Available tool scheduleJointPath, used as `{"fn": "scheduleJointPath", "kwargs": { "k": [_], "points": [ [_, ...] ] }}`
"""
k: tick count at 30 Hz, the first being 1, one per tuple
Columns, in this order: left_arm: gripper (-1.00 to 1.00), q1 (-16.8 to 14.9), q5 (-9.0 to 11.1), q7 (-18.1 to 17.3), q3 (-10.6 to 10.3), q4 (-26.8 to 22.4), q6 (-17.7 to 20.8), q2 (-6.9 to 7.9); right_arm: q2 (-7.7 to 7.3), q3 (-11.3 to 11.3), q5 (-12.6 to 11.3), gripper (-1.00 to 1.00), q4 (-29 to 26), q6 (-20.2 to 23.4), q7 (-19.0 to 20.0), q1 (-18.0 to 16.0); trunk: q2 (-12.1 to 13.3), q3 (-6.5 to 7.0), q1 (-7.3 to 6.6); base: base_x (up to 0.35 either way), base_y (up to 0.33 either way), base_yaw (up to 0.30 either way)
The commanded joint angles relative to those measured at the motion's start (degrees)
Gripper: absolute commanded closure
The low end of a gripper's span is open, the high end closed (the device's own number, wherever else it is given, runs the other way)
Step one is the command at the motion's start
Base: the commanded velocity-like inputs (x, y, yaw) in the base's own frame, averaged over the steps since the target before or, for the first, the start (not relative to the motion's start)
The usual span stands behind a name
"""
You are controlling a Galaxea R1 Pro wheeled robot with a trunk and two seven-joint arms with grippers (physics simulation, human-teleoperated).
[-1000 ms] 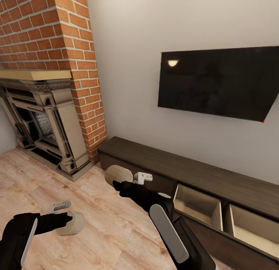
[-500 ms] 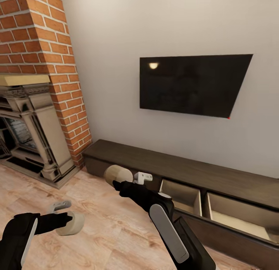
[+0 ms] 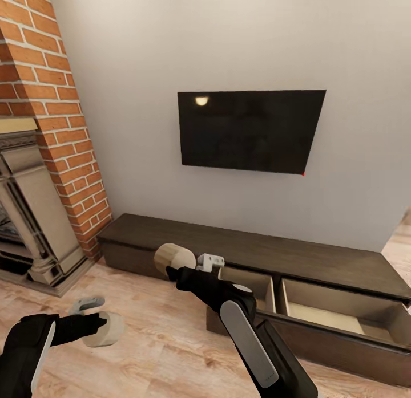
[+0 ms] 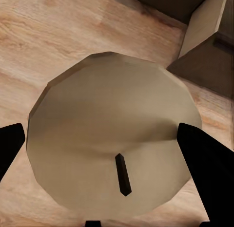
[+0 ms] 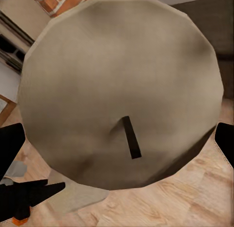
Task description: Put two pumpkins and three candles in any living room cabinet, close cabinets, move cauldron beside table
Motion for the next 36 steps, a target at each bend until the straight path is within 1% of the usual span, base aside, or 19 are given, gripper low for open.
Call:
{"fn": "scheduleJointPath", "kwargs": {
  "k": [1,4,19,22,24,26,27,28,29,31,32,33,34,35,36],
  "points": [
    [1.00,0.0,-0.4,-0.6,0.1,-0.3,0.2,0.00,0.01,0.0,-0.6,1.00,0.0,0.0,-0.5,-0.1,0.4,0.18,-0.22,0.000,0.000,-0.255],
    [1.00,0.0,-0.4,-0.6,0.1,-1.0,0.3,0.00,0.01,0.0,-0.7,1.00,0.0,0.0,-0.5,-0.1,1.6,0.89,-0.88,0.000,0.000,-0.254],
    [1.00,0.0,-0.4,-0.6,0.1,-1.3,0.4,-0.07,0.01,-0.1,-0.5,1.00,-0.2,0.1,-0.7,-0.1,1.6,1.77,-0.88,0.000,0.000,-0.254],
    [1.00,0.0,-0.4,-0.6,0.0,-1.3,0.4,-0.17,-0.15,-0.4,-0.5,1.00,-0.1,0.3,-1.0,-0.1,1.6,1.94,-0.88,0.000,0.000,-0.253],
    [1.00,0.0,-0.4,-0.6,0.0,-1.3,0.5,-0.23,-0.43,-0.9,-0.4,1.00,-0.3,1.3,-1.5,-0.1,1.6,2.06,-0.88,0.000,0.000,-0.253],
    [1.00,0.0,-0.5,-0.6,-0.2,-1.3,0.5,-0.31,-1.89,-3.1,-0.4,1.00,-0.7,4.9,-2.8,0.0,1.6,2.18,-0.88,0.000,0.000,-0.253],
    [1.00,0.0,-0.6,-0.6,-0.2,-1.3,0.6,-0.35,-3.24,-5.9,-0.4,1.00,-0.8,7.4,-4.2,0.9,1.6,2.23,-0.88,0.000,0.000,-0.255],
    [1.00,0.0,-0.6,-0.6,-0.2,-1.3,0.6,-0.40,-3.84,-8.2,-0.4,1.00,-0.8,8.6,-5.2,1.7,1.6,2.27,-0.88,0.000,0.000,-0.263],
    [1.00,0.0,-0.6,-0.6,-0.3,-1.3,0.6,-0.44,-4.24,-9.5,-0.4,1.00,-0.8,9.6,-5.6,2.3,1.6,2.31,-0.88,0.000,0.000,-0.269],
    [1.00,0.0,-0.7,-0.6,-0.3,-1.3,0.6,-0.52,-5.50,-12.6,-0.1,1.00,-0.9,12.3,-6.4,5.3,1.6,2.37,-0.88,0.000,0.000,-0.276],
    [1.00,0.1,-0.7,-0.5,-0.3,-1.3,0.5,-0.53,-5.86,-13.5,-0.1,1.00,-1.0,12.7,-6.5,6.5,1.6,2.38,-0.88,0.000,0.000,-0.278],
    [1.00,0.3,-0.6,-0.5,-0.3,-1.3,0.5,-0.57,-6.53,-14.9,0.0,1.00,-1.1,13.1,-6.6,8.5,1.6,2.39,-0.88,0.000,0.000,-0.265],
    [1.00,0.4,-0.6,-0.5,-0.3,-1.3,0.4,-0.62,-7.00,-15.8,0.1,1.00,-1.1,13.1,-6.6,9.7,1.6,2.40,-0.88,0.000,0.000,-0.249],
    [1.00,0.5,-0.6,-0.5,-0.4,-1.1,0.3,-0.69,-7.53,-16.9,0.1,1.00,-1.2,13.0,-6.8,11.8,1.6,2.40,-0.88,0.000,0.000,-0.204],
    [1.00,0.6,-0.6,-0.5,-0.4,-0.9,0.2,-0.78,-7.75,-17.4,0.2,1.00,-1.2,12.9,-6.9,13.1,1.6,2.40,-0.88,0.000,0.000,-0.171]
  ]
}}
